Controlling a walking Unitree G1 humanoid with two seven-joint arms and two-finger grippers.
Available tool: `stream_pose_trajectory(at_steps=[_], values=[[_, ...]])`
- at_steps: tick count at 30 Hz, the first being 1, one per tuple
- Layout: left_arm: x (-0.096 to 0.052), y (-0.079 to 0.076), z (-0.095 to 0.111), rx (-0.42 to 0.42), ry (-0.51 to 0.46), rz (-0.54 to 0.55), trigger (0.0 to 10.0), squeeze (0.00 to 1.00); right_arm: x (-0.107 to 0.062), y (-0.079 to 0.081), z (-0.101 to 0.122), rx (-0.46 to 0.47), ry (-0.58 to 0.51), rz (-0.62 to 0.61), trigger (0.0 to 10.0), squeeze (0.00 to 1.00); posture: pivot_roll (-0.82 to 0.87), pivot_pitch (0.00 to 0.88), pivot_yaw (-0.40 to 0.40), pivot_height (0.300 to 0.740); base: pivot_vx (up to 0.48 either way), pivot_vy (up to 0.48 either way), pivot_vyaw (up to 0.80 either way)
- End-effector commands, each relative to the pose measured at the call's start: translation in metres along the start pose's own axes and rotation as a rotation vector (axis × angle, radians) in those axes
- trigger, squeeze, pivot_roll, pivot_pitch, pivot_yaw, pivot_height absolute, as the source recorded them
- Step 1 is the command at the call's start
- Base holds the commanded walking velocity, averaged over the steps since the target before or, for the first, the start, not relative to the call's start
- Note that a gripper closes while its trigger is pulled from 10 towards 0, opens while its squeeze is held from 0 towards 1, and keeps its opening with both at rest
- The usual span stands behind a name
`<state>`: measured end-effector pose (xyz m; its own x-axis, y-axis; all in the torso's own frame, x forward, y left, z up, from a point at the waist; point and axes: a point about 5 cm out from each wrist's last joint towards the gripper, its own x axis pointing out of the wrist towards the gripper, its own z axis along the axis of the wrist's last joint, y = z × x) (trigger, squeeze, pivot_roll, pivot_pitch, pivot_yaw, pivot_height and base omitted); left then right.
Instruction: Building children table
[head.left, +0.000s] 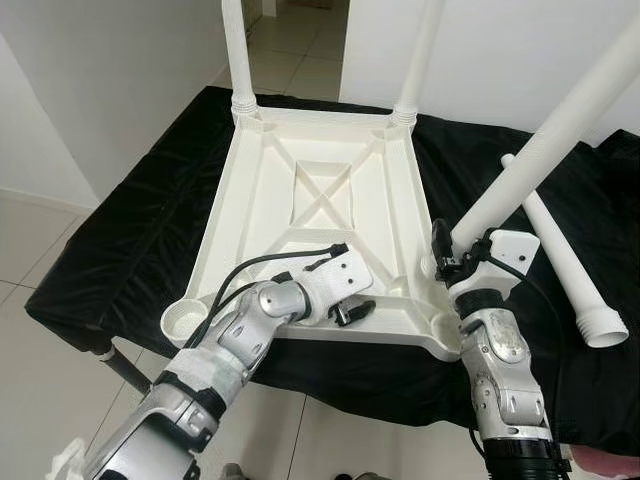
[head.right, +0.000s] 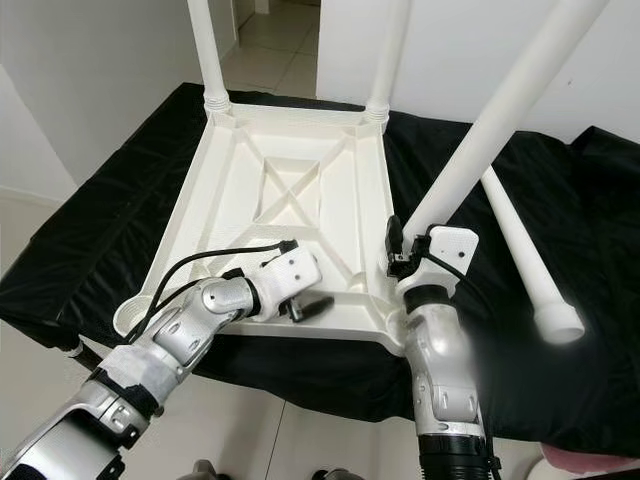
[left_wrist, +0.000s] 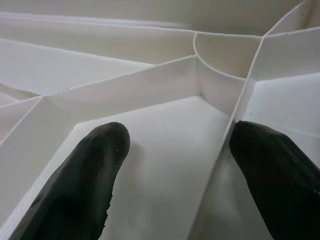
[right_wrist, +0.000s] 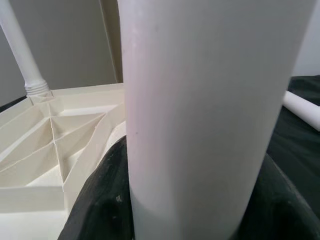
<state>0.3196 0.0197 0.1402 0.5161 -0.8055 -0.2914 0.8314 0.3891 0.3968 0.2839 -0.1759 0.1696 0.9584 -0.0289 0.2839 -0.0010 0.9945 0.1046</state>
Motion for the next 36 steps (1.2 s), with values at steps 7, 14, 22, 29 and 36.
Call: stream_pose_trajectory(at_steps=[7, 14, 22, 29, 36], values=[[-0.008, 0.041, 0.003, -0.040, 0.007, 0.425, 10.0, 0.00, -0.003, -0.001, 0.002, 0.001, 0.003, 0.001, 10.0, 0.00, -0.03, 0.086, -0.024, 0.740, 0.000, 0.000, 0.00], [-0.011, 0.036, 0.016, -0.092, -0.103, 0.338, 10.0, 0.00, -0.006, 0.000, 0.004, 0.010, -0.006, 0.006, 10.0, 0.00, -0.03, 0.090, -0.021, 0.740, 0.000, 0.000, 0.00], [-0.020, 0.019, 0.029, -0.108, -0.229, 0.187, 10.0, 0.00, -0.009, -0.002, 0.007, 0.001, -0.025, 0.002, 10.0, 0.00, -0.03, 0.092, -0.021, 0.740, 0.000, 0.000, 0.00], [-0.031, 0.008, 0.030, -0.143, -0.274, 0.116, 10.0, 0.00, -0.012, -0.005, 0.009, -0.046, -0.021, 0.013, 10.0, 0.00, -0.03, 0.092, -0.026, 0.740, 0.000, 0.000, 0.00], [-0.038, 0.002, 0.030, -0.166, -0.304, 0.109, 10.0, 0.00, -0.017, -0.007, 0.007, -0.058, -0.002, 0.026, 10.0, 0.00, -0.03, 0.094, -0.029, 0.740, 0.000, 0.000, 0.00]])
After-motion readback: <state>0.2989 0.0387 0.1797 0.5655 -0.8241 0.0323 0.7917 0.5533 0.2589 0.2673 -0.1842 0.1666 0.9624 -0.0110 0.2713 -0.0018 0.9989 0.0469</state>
